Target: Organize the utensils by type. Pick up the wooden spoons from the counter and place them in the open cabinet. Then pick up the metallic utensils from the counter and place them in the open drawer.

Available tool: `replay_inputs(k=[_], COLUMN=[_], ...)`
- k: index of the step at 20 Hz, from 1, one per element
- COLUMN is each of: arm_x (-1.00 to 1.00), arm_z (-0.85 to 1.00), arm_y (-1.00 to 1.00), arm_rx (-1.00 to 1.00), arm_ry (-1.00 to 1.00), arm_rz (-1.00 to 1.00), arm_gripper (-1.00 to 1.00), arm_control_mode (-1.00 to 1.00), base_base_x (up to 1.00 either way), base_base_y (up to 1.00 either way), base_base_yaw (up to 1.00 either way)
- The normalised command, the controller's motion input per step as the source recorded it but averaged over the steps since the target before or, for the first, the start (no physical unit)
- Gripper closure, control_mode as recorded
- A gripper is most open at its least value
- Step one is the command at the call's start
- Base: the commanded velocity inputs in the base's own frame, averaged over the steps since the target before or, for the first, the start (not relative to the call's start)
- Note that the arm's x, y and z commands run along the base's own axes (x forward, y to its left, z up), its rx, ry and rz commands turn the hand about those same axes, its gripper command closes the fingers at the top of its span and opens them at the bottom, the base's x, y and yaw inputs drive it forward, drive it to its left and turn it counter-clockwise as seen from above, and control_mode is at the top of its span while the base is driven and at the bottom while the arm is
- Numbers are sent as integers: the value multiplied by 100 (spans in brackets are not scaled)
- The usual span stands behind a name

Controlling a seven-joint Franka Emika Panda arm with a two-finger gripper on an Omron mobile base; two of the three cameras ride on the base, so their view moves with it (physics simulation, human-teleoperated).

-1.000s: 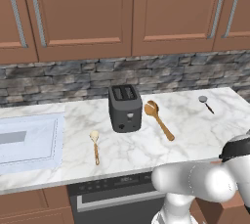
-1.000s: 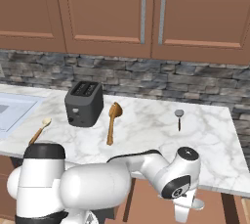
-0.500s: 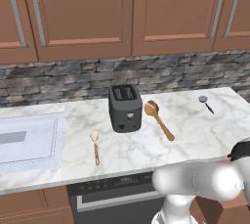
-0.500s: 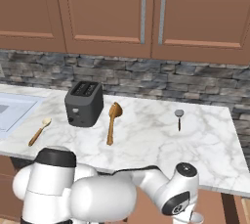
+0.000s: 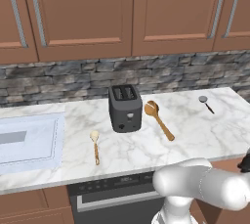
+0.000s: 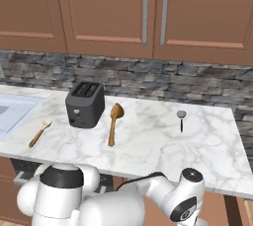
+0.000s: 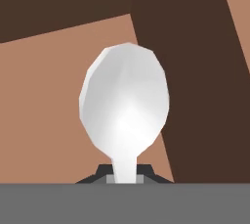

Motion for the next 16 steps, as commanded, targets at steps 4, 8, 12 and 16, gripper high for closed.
replay_inputs(k=[4, 8, 12, 16], arm_x=[-8, -20, -62, -68], arm_z=[-17, -23, -33, -37], arm_y=[-3, -1, -15, -17], arm_rx=[0, 0, 0, 0], arm_ry=[0, 1, 0, 0], arm_rz=[0, -2, -1, 0], arm_gripper=[100, 100, 100, 100], arm_control_mode=[-100, -100, -100, -100], base_base_x=[0, 0, 0, 0], base_base_y=[0, 0, 0, 0], base_base_yaw=[0, 0, 0, 0])
